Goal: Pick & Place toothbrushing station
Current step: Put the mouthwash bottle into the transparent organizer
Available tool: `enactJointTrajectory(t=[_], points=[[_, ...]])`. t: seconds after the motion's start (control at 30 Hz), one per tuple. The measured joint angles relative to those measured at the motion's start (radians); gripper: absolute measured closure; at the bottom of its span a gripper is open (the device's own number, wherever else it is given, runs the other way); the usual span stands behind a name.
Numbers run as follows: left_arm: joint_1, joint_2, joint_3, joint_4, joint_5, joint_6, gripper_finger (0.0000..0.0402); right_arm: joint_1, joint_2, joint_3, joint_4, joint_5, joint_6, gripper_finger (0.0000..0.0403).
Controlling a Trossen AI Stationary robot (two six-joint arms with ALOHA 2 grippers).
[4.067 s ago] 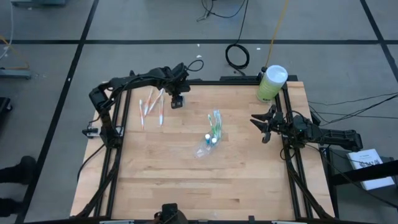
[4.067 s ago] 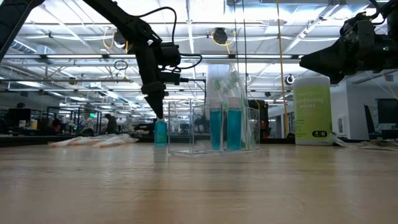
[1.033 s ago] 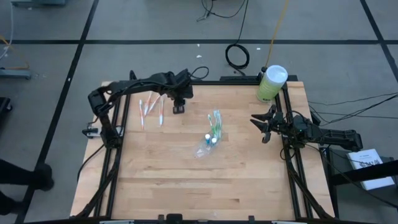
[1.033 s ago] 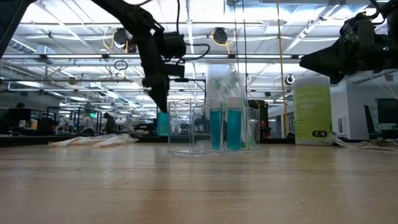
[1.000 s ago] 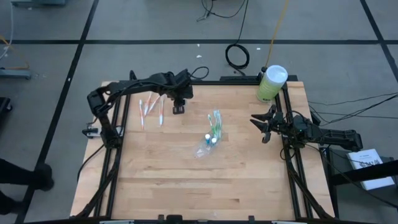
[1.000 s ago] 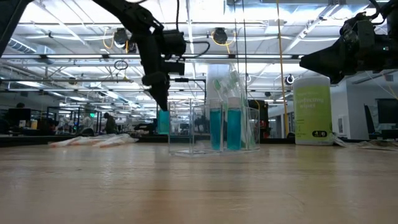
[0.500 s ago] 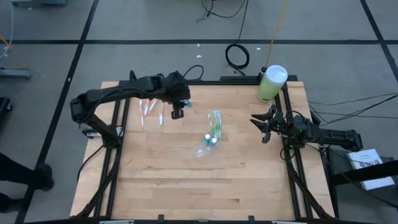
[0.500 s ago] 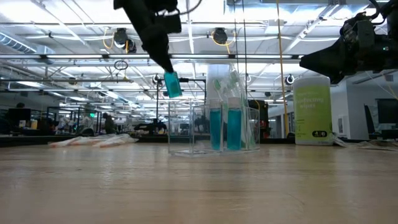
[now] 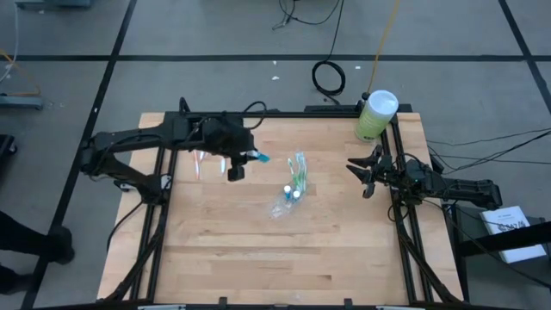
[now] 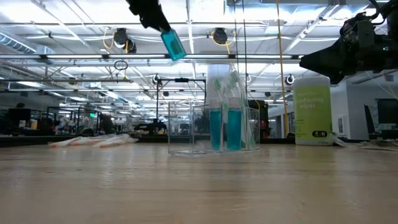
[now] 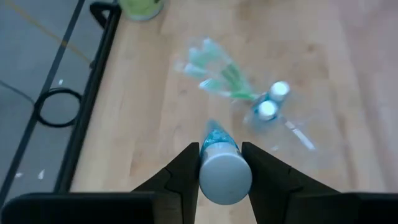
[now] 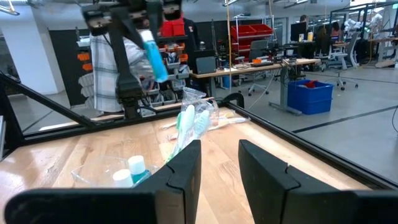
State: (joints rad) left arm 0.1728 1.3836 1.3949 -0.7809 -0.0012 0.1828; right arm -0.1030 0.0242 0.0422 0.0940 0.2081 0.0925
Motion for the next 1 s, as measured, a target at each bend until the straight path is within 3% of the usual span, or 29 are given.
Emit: enactJointTrajectory(t=[0.23, 0.7, 1.0], points=[[-0.086, -0.009, 0.000, 0.023, 0.002, -0.129, 0.0288, 0.000, 0.000, 0.001, 0.000, 0.000, 0.000, 0.0305], [-0.209, 0.022, 0.005, 0.128, 0.000, -0.132, 0.0288, 0.000, 0.000, 0.001, 0.000, 0.000, 0.000, 0.0305], [-0.209, 0.151, 0.193, 0.003, 0.001, -0.080, 0.0288, 0.000, 0.000, 0.001, 0.000, 0.000, 0.000, 0.0305]])
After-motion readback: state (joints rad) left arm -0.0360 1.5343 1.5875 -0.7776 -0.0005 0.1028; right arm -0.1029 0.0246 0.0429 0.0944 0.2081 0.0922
